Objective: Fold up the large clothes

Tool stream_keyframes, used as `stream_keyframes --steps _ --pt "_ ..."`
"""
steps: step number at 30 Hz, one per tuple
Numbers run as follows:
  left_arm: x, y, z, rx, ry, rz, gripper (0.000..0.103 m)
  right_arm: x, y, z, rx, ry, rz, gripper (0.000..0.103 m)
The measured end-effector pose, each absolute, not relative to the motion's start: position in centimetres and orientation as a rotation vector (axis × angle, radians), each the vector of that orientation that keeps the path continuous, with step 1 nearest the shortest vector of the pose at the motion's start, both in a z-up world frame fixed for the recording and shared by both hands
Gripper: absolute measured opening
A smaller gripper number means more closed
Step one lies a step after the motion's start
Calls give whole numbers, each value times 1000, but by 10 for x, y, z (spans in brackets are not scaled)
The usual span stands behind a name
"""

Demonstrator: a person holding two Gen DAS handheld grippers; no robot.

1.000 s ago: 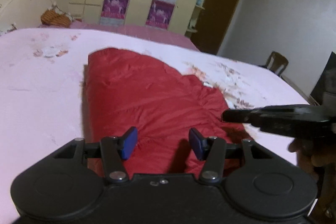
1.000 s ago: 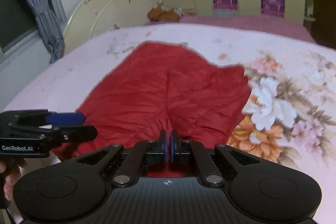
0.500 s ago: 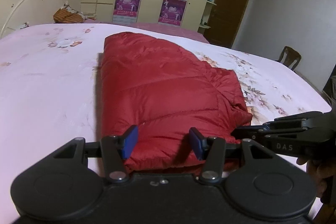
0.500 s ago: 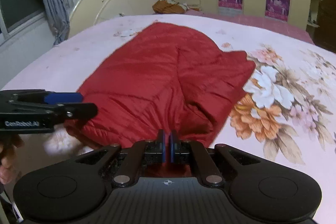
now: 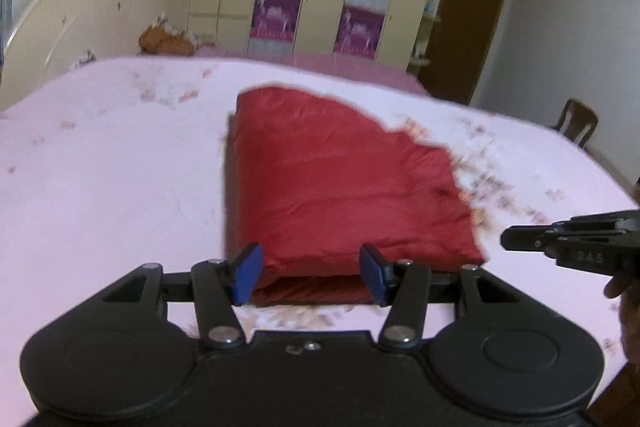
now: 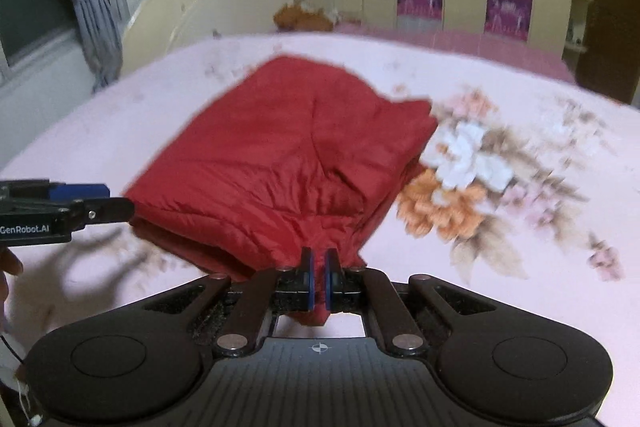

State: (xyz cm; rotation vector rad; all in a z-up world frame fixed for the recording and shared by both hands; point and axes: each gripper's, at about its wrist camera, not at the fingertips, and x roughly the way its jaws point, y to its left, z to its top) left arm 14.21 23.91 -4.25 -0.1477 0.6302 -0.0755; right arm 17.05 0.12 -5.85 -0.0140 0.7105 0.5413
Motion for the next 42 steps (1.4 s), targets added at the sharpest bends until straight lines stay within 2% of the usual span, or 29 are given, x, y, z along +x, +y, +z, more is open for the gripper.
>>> stream_keyframes --steps 3,4,5,6,7,8,9,21,42 --pt "121 223 -20 -132 589 -73 57 150 -8 -36 32 668 537 3" --pt "112 217 -13 -119 575 -55 74 141 -12 -28 53 657 537 3" --pt "105 211 -10 -101 561 -34 98 134 -16 -24 77 649 529 3" --pt "98 205 -9 -73 541 4 103 128 -19 -20 98 644 513 7" --pt "90 199 -10 -48 531 43 103 122 -22 -19 110 645 483 25" --pt "87 196 -11 -52 547 42 103 112 -25 -19 100 637 460 90" --pt "82 194 -11 -77 561 26 103 101 -27 -17 94 590 464 103" --pt "19 161 13 -59 554 -4 103 17 -39 1 9 580 348 103" --pt "3 161 17 -44 526 -9 103 -9 -40 15 26 580 321 103"
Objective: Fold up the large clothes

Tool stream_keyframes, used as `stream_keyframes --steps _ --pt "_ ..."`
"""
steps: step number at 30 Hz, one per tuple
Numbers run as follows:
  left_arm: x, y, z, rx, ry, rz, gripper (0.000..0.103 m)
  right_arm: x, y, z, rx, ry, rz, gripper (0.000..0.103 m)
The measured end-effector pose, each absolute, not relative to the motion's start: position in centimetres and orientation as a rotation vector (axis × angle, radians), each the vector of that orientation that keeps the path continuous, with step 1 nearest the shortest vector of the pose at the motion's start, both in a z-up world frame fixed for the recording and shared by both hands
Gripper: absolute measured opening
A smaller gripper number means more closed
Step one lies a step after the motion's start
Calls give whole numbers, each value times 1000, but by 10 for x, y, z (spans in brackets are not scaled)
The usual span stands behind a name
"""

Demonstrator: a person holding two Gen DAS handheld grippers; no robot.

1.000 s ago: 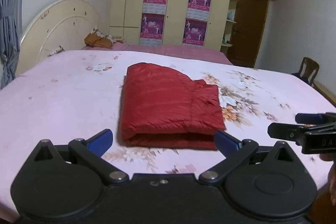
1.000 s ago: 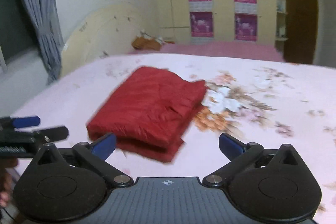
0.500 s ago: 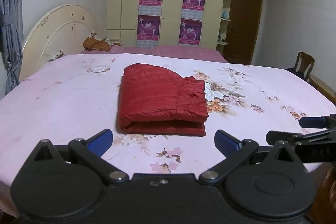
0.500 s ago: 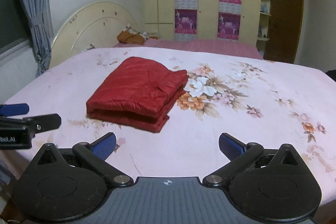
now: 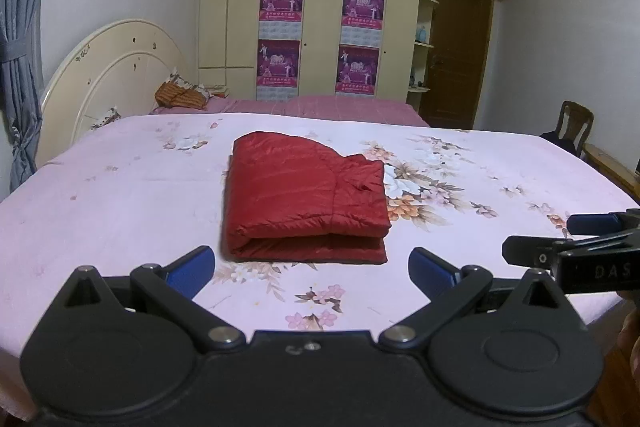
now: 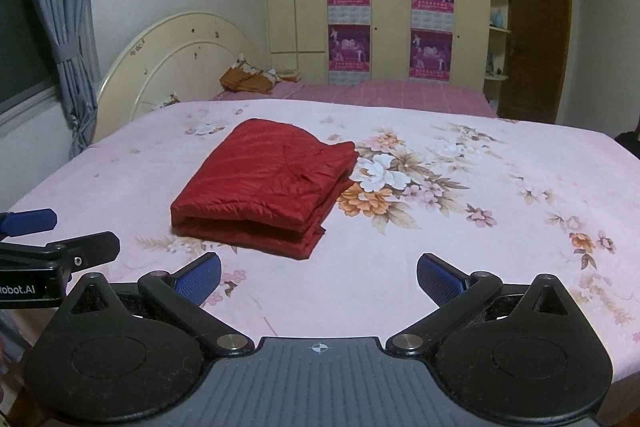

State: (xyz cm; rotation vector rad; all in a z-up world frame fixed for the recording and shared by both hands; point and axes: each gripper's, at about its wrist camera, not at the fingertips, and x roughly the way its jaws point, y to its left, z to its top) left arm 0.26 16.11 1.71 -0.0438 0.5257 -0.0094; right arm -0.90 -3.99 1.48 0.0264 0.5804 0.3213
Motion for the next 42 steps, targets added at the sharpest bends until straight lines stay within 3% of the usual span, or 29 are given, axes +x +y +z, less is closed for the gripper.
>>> stream_keyframes --steps 42 --pt "6 156 22 -24 524 -31 103 -5 -45 18 37 580 314 103"
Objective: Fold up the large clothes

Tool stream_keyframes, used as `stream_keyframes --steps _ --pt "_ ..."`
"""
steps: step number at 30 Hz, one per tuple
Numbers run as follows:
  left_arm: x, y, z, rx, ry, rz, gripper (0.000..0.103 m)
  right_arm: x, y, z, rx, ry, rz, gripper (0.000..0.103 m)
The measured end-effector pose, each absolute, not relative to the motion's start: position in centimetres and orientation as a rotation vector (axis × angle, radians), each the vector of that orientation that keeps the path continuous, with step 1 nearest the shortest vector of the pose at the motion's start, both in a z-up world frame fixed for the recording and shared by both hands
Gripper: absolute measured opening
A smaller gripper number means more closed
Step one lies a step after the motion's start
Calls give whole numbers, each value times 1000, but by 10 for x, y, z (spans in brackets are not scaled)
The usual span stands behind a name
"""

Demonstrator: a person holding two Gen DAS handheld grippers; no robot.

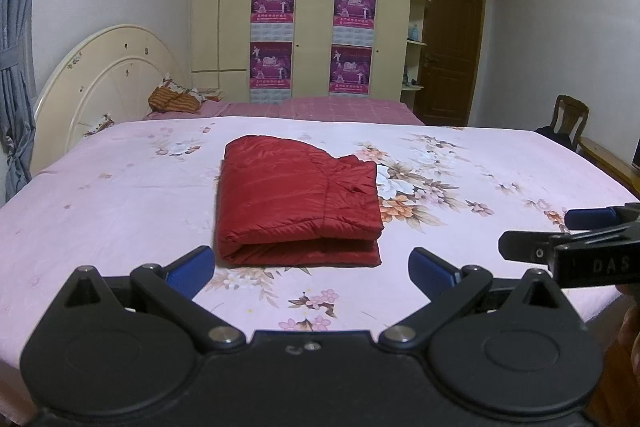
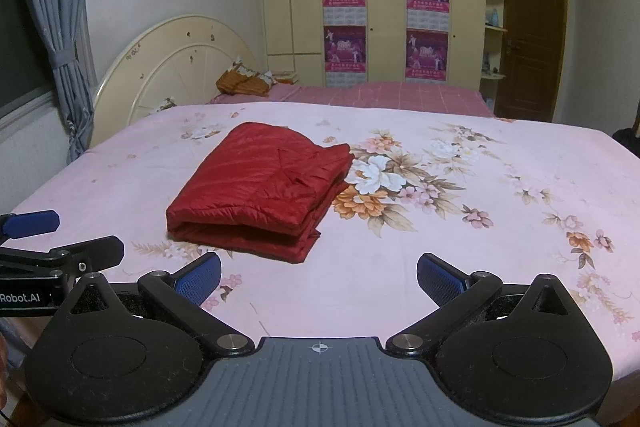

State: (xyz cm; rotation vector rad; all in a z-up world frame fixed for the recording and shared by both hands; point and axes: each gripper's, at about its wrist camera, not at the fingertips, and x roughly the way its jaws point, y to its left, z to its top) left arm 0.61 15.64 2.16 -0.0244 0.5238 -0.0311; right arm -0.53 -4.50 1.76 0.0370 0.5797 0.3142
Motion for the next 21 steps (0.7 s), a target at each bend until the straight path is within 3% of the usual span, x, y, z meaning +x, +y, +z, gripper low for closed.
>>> stream_keyframes --steps 21 --pt "8 162 20 -42 522 -41 103 -5 -43 18 33 576 317 103"
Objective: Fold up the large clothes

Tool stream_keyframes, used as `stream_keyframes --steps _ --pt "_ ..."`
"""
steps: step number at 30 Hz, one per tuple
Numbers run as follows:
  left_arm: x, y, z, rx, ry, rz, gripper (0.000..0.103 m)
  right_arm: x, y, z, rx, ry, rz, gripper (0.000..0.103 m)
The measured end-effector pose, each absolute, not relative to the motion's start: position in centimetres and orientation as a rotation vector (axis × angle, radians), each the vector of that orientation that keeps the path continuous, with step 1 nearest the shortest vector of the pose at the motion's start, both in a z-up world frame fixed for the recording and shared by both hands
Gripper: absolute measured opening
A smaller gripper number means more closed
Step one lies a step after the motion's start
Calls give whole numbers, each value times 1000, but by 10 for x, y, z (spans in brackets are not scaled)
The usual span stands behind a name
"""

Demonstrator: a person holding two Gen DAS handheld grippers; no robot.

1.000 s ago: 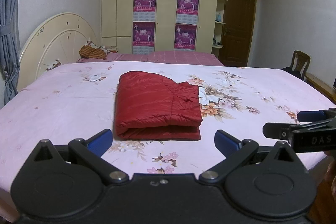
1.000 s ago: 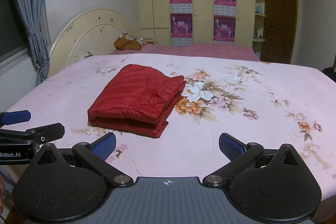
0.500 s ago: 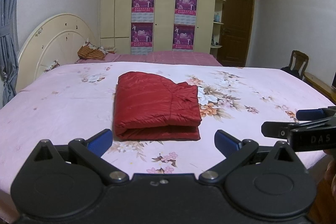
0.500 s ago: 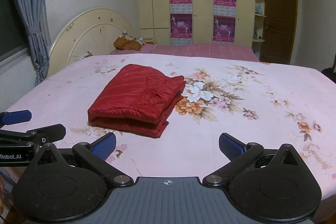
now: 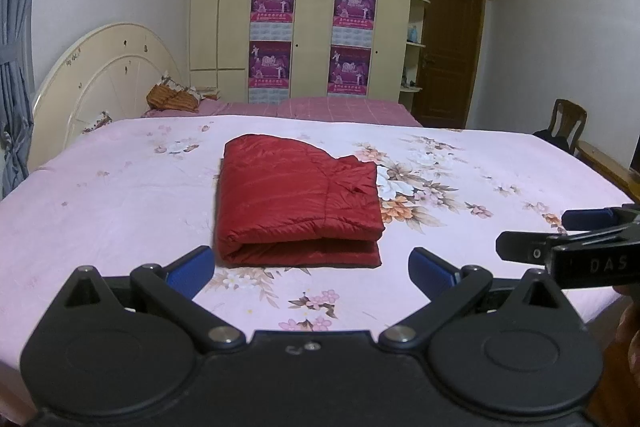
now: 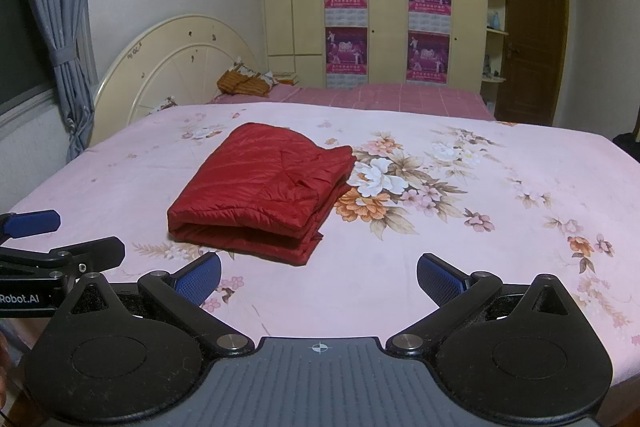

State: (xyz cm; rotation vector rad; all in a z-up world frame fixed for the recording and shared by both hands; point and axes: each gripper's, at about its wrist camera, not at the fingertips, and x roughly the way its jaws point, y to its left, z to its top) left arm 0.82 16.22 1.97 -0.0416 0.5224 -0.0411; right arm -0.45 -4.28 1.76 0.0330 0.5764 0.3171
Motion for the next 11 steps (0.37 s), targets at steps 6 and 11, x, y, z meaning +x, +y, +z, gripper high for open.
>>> stream_keyframes --steps 6,11 --pt "9 164 19 -44 519 -38 103 -4 -42 17 32 578 319 103" --pt "9 161 18 -46 522 -41 103 -3 -43 15 32 577 330 103"
